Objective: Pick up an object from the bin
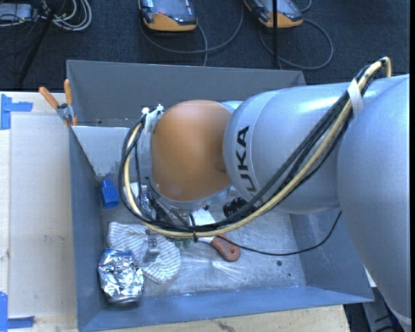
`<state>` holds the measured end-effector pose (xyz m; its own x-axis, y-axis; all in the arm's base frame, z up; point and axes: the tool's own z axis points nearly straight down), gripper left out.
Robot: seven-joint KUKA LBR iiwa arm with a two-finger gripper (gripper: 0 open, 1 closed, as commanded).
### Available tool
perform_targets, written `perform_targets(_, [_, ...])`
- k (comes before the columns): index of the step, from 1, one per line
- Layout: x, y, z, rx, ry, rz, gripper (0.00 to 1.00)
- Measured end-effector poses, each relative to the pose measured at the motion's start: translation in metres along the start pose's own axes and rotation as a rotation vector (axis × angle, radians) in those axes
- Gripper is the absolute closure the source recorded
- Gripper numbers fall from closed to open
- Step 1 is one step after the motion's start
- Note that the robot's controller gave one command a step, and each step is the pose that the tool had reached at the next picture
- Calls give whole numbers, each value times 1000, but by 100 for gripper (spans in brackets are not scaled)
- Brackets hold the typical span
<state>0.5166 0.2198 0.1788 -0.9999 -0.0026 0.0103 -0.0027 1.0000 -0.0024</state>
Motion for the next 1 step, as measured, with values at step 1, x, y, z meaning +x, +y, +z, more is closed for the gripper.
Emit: perform_targets(1, [-2,-1,-4,-2,-8,5,0])
